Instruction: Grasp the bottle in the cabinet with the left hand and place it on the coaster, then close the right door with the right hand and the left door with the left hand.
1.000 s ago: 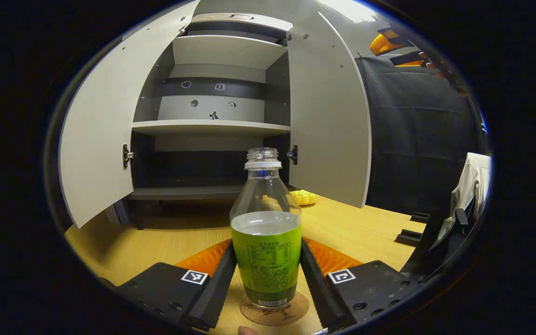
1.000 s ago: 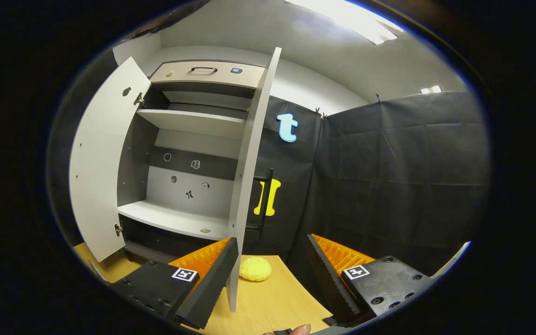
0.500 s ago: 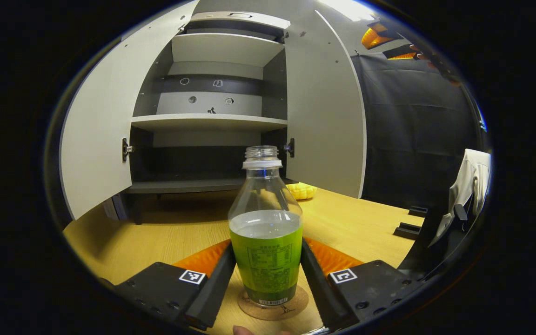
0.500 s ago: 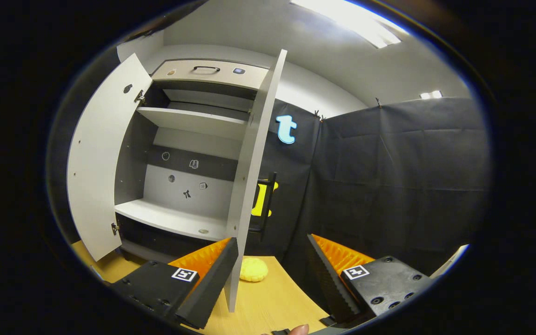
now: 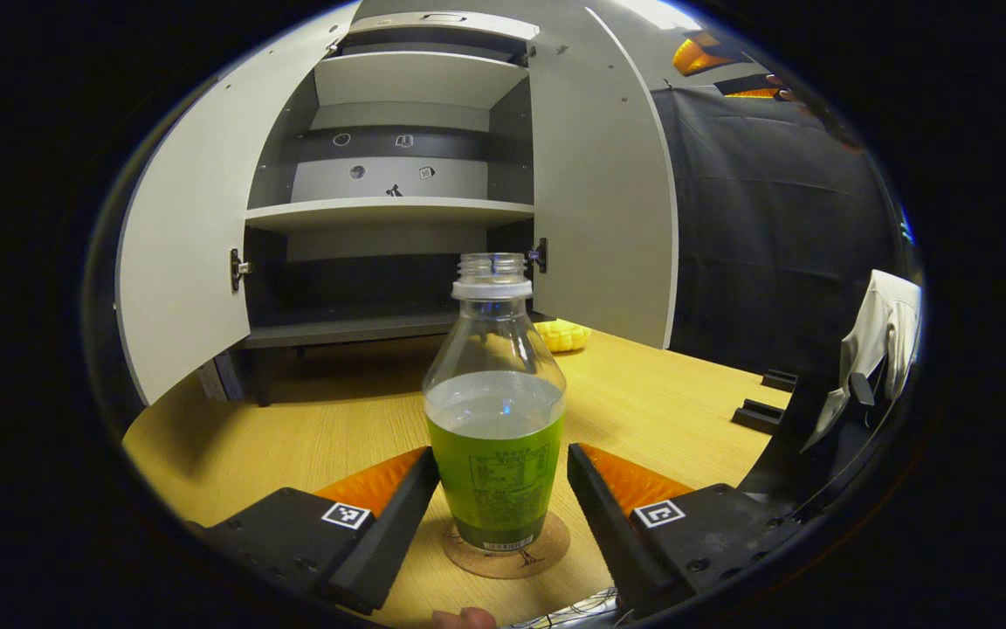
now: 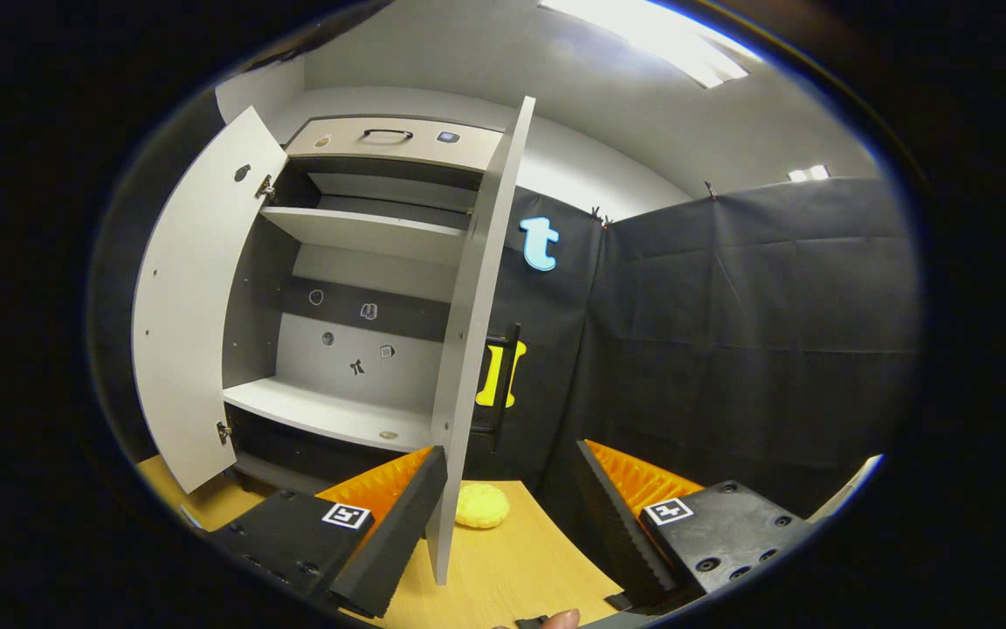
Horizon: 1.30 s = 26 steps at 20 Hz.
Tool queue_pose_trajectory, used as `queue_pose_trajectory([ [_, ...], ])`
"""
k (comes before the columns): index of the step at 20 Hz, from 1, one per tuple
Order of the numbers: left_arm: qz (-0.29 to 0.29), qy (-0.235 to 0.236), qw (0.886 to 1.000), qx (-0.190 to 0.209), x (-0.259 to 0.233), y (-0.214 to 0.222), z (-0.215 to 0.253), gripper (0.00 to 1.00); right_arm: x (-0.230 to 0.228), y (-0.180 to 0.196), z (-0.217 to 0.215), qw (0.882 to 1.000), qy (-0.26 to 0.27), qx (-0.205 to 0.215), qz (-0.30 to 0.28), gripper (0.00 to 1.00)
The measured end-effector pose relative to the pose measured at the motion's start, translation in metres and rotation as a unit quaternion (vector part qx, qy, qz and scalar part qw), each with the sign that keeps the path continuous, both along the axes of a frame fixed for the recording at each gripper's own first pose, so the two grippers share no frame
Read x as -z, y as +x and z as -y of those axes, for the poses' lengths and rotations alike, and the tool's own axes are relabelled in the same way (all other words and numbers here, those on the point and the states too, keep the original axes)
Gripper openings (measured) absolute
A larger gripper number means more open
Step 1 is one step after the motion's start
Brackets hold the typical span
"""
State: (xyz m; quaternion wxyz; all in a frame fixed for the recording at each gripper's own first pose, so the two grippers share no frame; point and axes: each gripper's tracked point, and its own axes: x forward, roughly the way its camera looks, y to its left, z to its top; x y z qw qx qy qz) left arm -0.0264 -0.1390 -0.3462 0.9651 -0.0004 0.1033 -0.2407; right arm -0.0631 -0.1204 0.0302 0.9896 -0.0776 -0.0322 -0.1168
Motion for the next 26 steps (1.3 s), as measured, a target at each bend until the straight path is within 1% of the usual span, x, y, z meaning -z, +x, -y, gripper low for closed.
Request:
queue_pose_trajectory([
  [5,-0.017,0.002,1.0,-0.001,-0.003,-0.018,-0.011,0.94,0.009,0.001,-0.003,1.0,0.019,-0.014,-0.016,0.97],
  [7,-0.018,0.003,1.0,-0.011,-0.011,-0.026,-0.019,0.94,0.015,0.004,-0.006,0.999,0.032,-0.028,-0.027,0.98],
  [9,-0.019,0.007,0.999,-0.03,-0.025,-0.032,-0.032,0.94,0.015,0.011,-0.005,0.998,0.036,-0.039,-0.029,0.98],
  [12,-0.006,-0.013,0.998,-0.066,-0.068,-0.033,-0.052,0.94,0.016,0.026,0.005,0.998,0.042,-0.044,-0.036,0.98],
  [15,0.013,-0.024,0.994,-0.109,-0.111,-0.024,-0.072,0.94,0.014,0.042,0.018,0.997,0.051,-0.049,-0.04,0.98],
  [19,0.041,-0.058,0.985,-0.16,-0.181,-0.007,-0.096,0.94,0.013,0.063,0.054,0.998,0.047,-0.027,-0.036,0.98],
  [21,0.06,-0.068,0.98,-0.178,-0.211,-0.003,-0.107,0.94,0.011,0.073,0.07,0.997,0.057,-0.022,-0.038,0.98],
  [23,0.075,-0.066,0.976,-0.195,-0.232,0.002,-0.12,0.95,0.012,0.084,0.081,0.996,0.072,-0.021,-0.039,0.98],
  [26,0.066,-0.068,0.972,-0.213,-0.244,0.006,-0.132,0.95,0.019,0.097,0.087,0.995,0.088,-0.028,-0.049,0.98],
])
